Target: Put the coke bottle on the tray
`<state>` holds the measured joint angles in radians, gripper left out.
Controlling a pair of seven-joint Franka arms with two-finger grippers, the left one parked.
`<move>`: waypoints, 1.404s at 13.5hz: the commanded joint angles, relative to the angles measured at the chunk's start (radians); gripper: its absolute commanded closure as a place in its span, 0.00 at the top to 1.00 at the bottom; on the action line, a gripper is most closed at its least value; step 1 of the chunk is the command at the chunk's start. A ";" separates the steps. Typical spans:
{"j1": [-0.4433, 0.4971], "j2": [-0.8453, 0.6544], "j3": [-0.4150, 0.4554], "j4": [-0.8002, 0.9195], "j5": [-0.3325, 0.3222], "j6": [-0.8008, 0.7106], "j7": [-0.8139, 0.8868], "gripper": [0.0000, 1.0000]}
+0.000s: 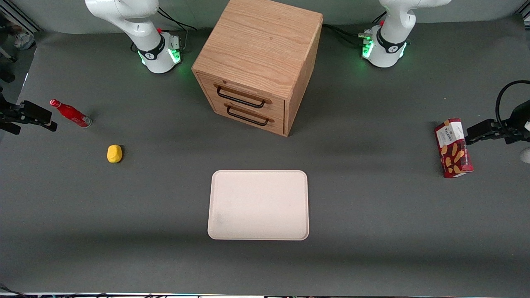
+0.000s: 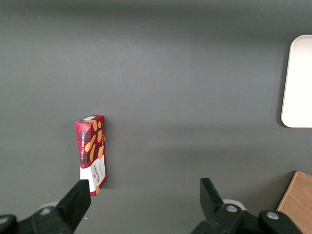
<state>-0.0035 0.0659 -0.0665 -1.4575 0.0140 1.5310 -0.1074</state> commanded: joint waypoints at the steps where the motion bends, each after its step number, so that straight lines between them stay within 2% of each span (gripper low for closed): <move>1: 0.014 -0.015 -0.013 -0.007 -0.008 0.000 -0.009 1.00; 6: 0.014 -0.014 -0.013 -0.009 -0.006 0.001 -0.014 1.00; 8: 0.014 -0.026 -0.019 -0.017 -0.017 0.000 -0.070 1.00; 13: 0.013 -0.200 -0.146 -0.200 -0.020 -0.005 -0.198 1.00; 14: 0.013 -0.265 -0.172 -0.266 -0.043 -0.005 -0.212 1.00; 16: 0.013 -0.369 -0.199 -0.374 -0.152 0.004 -0.267 1.00; 19: 0.011 -0.396 -0.292 -0.388 -0.190 0.005 -0.389 1.00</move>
<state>-0.0057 -0.2902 -0.3029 -1.7972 -0.1462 1.5108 -0.4176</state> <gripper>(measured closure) 0.000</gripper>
